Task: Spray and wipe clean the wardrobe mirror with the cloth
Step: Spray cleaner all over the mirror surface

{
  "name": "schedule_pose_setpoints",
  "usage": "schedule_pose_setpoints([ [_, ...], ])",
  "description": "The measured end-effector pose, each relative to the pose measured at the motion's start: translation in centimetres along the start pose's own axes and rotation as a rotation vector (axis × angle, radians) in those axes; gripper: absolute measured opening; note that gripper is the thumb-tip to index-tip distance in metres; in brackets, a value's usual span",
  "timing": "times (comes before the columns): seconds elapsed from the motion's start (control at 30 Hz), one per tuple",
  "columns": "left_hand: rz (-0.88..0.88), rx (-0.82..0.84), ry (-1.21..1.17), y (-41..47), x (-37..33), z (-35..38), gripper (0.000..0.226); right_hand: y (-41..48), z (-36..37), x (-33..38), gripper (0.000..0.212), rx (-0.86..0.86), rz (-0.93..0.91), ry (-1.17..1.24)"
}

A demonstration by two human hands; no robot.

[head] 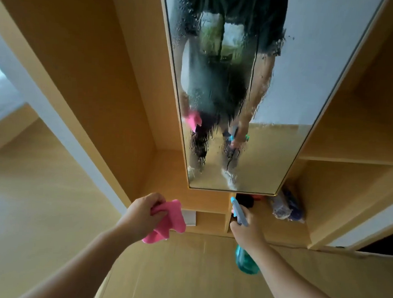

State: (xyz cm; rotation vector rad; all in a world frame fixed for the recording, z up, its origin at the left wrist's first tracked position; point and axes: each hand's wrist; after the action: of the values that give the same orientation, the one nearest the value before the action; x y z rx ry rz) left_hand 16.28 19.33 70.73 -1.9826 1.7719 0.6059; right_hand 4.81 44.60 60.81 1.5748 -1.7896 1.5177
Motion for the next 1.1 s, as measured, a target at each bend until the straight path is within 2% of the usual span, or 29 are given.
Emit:
schedule_pose_setpoints([
  [0.2,-0.023,-0.037,0.004,-1.3,1.3,-1.2,0.024,0.3,2.4,0.9,0.013,-0.077,0.003,-0.074],
  [0.37,-0.013,-0.040,0.000,-1.1,1.2,-1.5,0.026,-0.3,2.1,1.1,0.020,-0.044,0.002,-0.011],
  [0.53,0.029,-0.025,-0.006,0.4,-0.6,-1.1,0.023,-1.0,-0.3,2.3,0.051,-0.029,-0.067,0.055],
  [0.7,0.106,-0.013,-0.013,2.7,-3.9,-0.5,0.020,-2.6,-4.0,3.7,0.045,-0.098,-0.136,0.081],
  [0.83,0.174,0.014,-0.025,4.9,-7.7,0.5,0.019,-4.2,-8.1,4.9,0.026,-0.194,-0.256,0.075],
  [0.9,0.207,0.020,-0.025,5.8,-9.6,1.1,0.018,-4.9,-10.3,5.3,0.028,-0.219,-0.313,0.065],
  [1.03,0.267,0.003,-0.035,7.4,-12.6,2.0,0.019,-5.8,-14.2,5.5,0.025,-0.244,-0.310,0.077],
  [1.1,0.296,0.011,-0.041,8.1,-13.8,2.3,0.019,-6.2,-15.8,5.6,0.030,-0.292,-0.332,0.075],
])
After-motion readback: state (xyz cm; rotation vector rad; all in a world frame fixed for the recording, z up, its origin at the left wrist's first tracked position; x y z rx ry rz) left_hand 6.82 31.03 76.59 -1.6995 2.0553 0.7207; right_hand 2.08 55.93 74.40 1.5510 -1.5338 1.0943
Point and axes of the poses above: each hand's wrist, its own y-axis towards the middle knuckle, its own z-axis out of the palm, x = y × z, and after that the axes turned 15 degrees about z, right-handed
